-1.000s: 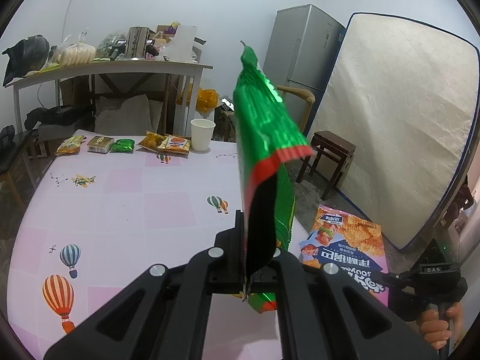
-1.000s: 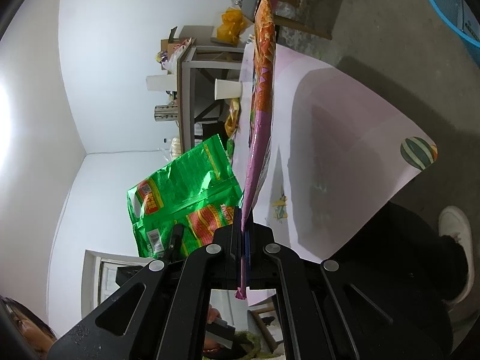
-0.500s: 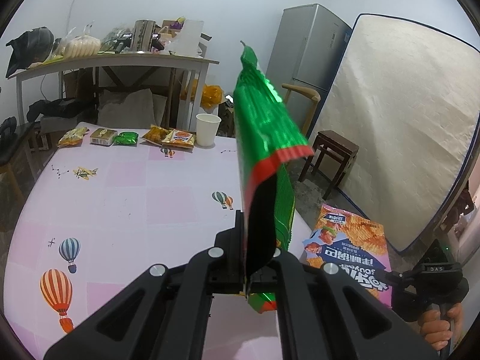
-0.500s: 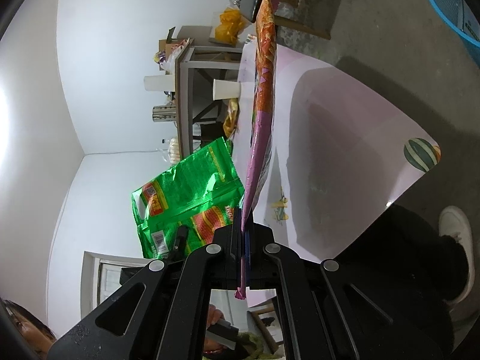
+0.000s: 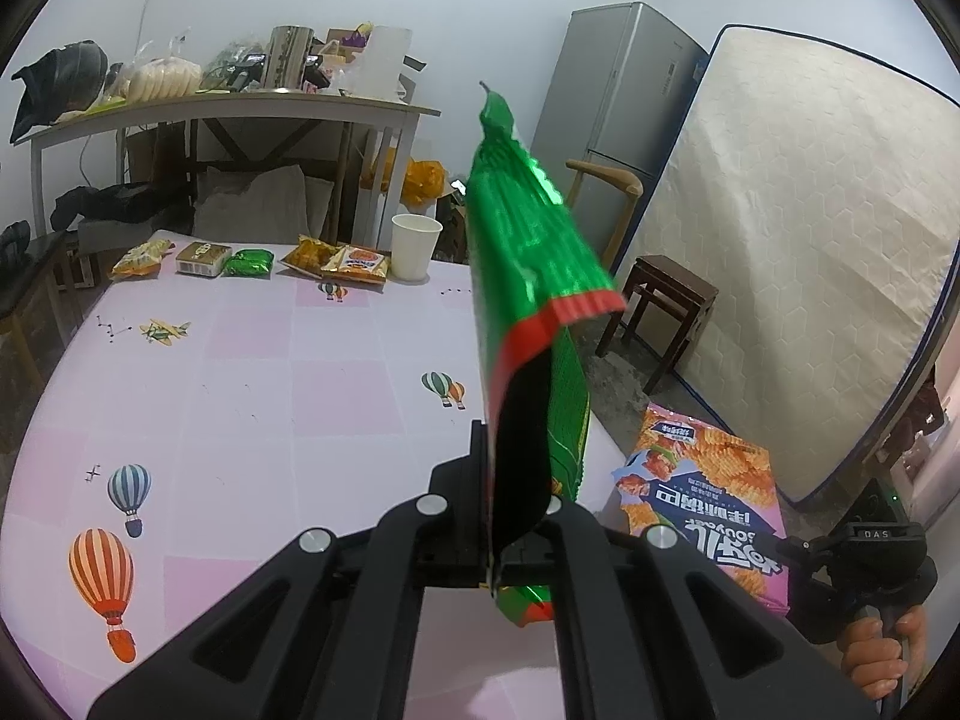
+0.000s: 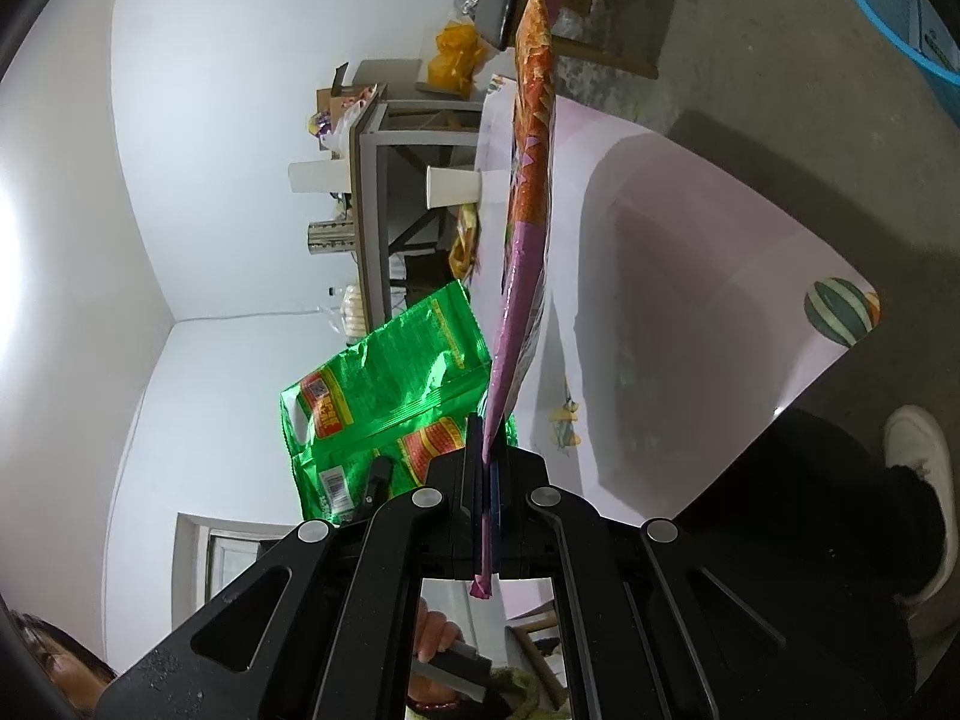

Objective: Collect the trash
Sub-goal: 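Lift both bags and carry them toward the wastebasket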

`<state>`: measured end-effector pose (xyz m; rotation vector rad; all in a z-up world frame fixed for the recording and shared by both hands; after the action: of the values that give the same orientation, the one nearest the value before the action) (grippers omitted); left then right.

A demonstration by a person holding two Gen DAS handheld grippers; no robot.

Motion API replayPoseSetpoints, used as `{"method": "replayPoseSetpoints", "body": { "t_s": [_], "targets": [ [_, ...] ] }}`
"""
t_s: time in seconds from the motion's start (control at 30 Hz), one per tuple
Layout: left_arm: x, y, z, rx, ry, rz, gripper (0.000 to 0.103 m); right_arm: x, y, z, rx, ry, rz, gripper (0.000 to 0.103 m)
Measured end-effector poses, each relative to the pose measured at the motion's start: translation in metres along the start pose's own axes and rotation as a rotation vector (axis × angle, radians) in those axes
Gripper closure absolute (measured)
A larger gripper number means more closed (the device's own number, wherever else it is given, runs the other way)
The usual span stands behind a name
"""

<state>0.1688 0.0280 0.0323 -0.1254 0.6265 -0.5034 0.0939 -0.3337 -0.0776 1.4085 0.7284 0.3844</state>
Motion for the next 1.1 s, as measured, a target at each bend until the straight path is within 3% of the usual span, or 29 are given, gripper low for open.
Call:
{"method": "replayPoseSetpoints", "body": {
  "t_s": [0.53,0.8,1.1],
  "targets": [
    [0.013,-0.018,0.009,0.043,-0.004,-0.035,0.103,-0.023,-0.011,-0.003,0.02,-0.058,0.034,0.103],
    [0.027,-0.059,0.01,0.11,0.004,-0.092,0.103,-0.061,-0.033,-0.002,0.046,-0.132,0.08,0.103],
    [0.045,-0.107,0.001,0.16,-0.01,-0.151,0.103,-0.116,-0.084,-0.006,0.114,-0.221,0.077,0.103]
  ]
}}
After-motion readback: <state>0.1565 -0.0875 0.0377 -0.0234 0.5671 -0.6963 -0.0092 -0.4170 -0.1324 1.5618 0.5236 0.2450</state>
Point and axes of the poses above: each gripper's, at about its wrist camera, not at the fingertips, and x roughly the way its jaws point, y to its left, z to its top, the point moved 2 cm from there along x, roughly the way its jaws point, and after that the axes turned 1 degree about -z, right-handed, at the moved point
